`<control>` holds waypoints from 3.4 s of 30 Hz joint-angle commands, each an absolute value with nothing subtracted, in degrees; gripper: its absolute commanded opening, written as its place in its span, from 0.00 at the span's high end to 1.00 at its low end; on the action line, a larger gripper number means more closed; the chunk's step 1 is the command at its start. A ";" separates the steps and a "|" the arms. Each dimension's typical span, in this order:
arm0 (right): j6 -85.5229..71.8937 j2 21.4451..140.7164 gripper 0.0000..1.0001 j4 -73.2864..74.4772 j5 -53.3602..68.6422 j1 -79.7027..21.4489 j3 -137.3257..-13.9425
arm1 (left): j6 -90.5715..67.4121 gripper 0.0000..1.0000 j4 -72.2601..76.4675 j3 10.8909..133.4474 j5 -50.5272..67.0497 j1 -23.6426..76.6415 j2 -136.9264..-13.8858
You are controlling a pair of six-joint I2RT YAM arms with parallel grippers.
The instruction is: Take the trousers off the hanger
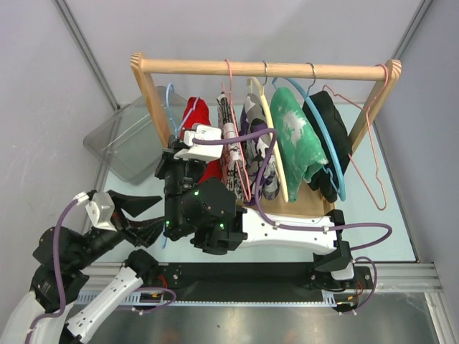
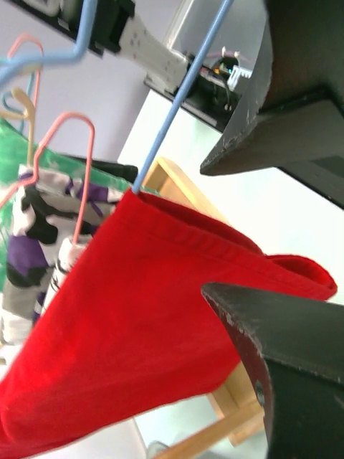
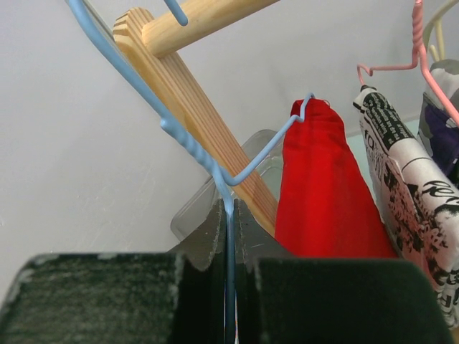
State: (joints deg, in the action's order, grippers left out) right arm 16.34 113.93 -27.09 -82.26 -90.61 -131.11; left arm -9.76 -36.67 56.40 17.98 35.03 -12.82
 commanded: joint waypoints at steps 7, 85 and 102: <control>11.78 107.67 1.00 -28.65 -75.32 -90.62 -131.40 | -8.17 0.40 -31.21 53.44 11.24 35.24 -17.66; 14.16 95.64 1.00 -38.32 -88.24 -98.17 -94.41 | -23.64 1.00 -10.02 71.89 10.02 35.24 -24.52; -39.44 82.27 1.00 17.46 -66.71 -95.10 -79.90 | -22.15 1.00 -22.58 82.43 3.44 35.24 -27.16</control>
State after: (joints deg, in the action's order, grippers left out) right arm -25.67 84.42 5.13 -70.81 -95.00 -82.72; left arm -22.41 -28.80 76.40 7.07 35.40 -26.57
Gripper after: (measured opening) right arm 0.038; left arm 0.037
